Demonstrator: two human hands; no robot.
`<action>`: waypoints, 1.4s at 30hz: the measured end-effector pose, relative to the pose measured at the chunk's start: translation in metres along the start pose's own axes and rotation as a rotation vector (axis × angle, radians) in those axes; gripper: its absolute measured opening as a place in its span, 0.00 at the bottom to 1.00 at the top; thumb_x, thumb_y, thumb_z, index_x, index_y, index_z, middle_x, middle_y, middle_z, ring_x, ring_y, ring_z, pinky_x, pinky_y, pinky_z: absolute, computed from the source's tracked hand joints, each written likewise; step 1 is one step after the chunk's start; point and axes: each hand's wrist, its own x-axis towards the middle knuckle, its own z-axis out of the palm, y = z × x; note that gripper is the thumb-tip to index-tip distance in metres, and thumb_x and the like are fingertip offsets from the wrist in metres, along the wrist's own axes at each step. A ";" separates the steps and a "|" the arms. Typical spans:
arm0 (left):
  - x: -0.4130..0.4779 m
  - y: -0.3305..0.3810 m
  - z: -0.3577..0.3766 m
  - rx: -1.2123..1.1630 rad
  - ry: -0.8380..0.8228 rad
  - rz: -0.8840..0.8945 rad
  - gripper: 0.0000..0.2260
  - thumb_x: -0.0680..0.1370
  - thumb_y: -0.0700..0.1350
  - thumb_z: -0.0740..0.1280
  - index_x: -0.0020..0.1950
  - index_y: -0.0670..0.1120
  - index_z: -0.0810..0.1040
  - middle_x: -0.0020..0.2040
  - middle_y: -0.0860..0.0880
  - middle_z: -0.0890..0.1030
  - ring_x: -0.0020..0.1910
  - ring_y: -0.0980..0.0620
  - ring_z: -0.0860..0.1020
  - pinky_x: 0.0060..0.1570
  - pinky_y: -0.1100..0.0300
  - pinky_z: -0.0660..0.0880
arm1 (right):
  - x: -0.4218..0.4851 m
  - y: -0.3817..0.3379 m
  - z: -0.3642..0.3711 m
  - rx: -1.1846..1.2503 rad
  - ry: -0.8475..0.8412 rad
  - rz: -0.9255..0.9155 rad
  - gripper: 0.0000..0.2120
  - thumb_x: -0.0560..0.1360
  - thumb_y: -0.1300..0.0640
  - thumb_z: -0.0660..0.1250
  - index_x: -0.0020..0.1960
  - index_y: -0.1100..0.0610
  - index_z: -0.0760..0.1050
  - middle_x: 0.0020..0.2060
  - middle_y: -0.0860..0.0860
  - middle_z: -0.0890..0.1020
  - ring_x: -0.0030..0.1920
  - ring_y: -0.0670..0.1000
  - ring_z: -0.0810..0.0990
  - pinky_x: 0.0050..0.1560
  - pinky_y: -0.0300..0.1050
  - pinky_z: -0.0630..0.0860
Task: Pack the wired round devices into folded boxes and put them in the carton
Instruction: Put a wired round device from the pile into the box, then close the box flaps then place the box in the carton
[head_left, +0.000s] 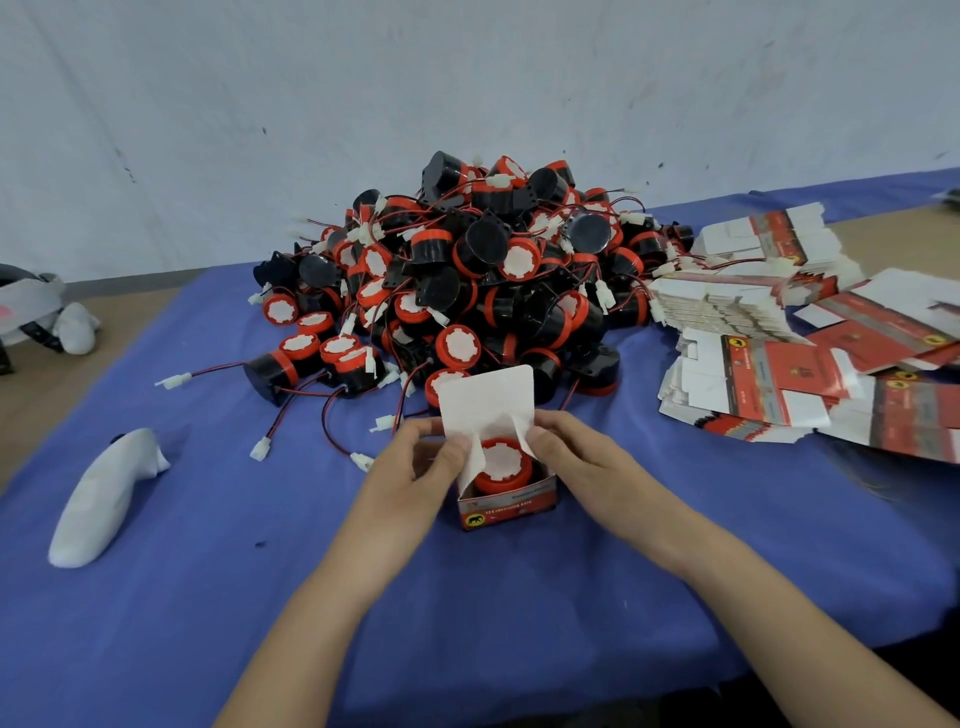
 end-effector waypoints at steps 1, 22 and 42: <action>0.001 0.000 0.002 0.021 -0.014 0.011 0.06 0.82 0.51 0.65 0.58 0.56 0.77 0.50 0.57 0.85 0.47 0.63 0.82 0.46 0.69 0.77 | 0.000 0.001 0.001 -0.022 0.001 -0.005 0.11 0.84 0.47 0.61 0.65 0.42 0.75 0.54 0.38 0.84 0.55 0.38 0.82 0.52 0.32 0.77; 0.006 -0.001 0.003 0.064 -0.088 0.101 0.11 0.83 0.45 0.64 0.48 0.61 0.81 0.47 0.48 0.84 0.48 0.44 0.81 0.49 0.47 0.77 | 0.002 -0.001 -0.004 -0.208 0.013 -0.038 0.05 0.79 0.46 0.69 0.49 0.38 0.73 0.49 0.39 0.82 0.48 0.42 0.83 0.49 0.44 0.82; 0.000 -0.003 0.006 0.138 -0.031 0.190 0.15 0.80 0.37 0.65 0.48 0.59 0.80 0.53 0.63 0.81 0.53 0.67 0.77 0.45 0.72 0.74 | -0.019 -0.002 -0.008 -0.554 -0.005 -0.242 0.23 0.68 0.28 0.62 0.58 0.39 0.70 0.59 0.30 0.70 0.55 0.34 0.73 0.49 0.30 0.70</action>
